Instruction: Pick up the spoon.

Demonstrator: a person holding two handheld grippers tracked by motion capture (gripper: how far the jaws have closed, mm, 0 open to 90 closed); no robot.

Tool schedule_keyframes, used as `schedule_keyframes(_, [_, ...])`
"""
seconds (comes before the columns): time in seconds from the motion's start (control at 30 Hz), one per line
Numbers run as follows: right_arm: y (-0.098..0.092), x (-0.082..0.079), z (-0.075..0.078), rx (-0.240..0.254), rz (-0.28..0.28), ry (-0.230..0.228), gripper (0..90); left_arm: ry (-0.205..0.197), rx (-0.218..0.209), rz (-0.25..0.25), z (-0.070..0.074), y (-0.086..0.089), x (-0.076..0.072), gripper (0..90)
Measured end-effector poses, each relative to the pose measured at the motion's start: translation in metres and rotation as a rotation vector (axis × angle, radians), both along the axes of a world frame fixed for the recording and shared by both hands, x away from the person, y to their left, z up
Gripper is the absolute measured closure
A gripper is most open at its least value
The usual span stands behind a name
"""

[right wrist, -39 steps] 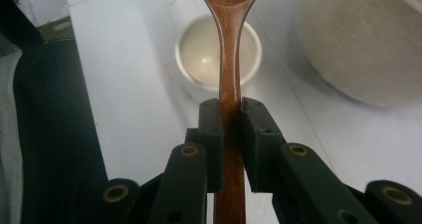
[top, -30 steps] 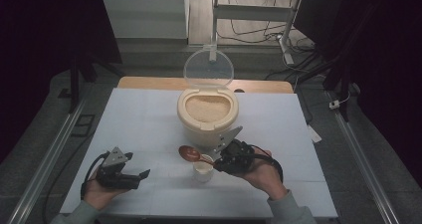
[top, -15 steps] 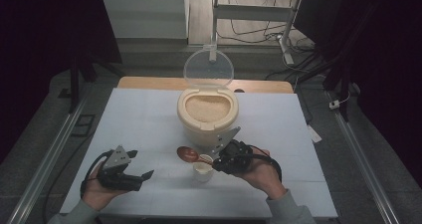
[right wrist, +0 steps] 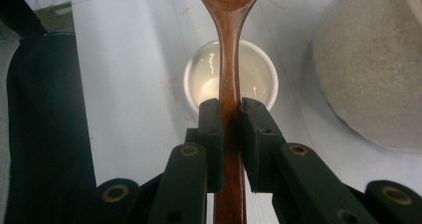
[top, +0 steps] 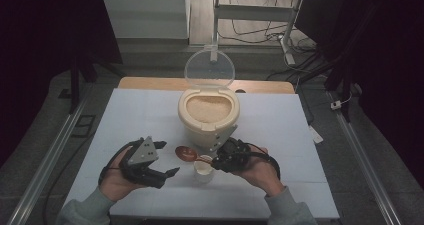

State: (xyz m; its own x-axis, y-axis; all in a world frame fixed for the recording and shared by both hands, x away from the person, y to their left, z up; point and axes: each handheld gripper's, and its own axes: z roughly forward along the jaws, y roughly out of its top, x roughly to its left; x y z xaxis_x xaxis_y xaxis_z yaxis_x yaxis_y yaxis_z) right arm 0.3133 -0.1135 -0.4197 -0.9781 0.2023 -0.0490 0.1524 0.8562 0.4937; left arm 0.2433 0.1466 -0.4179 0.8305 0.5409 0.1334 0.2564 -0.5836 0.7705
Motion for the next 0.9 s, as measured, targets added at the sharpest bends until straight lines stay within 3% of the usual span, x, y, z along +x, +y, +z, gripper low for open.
schedule_keyframes(0.53, [0.013, 0.001, -0.002, -0.004, 0.047, -0.014, 79.6, 0.032, 0.095, -0.117, -0.001, -0.038, 0.025, 28.8])
schedule_keyframes(0.7, [0.015, -0.001, -0.001, 0.006, 0.054, -0.010, 79.6, 0.074, 0.158, -0.155, -0.008, -0.047, 0.038, 32.8])
schedule_keyframes(0.9, [0.016, -0.003, 0.001, 0.013, 0.070, -0.020, 79.6, 0.088, 0.224, -0.212, -0.010, -0.055, 0.043, 39.0])
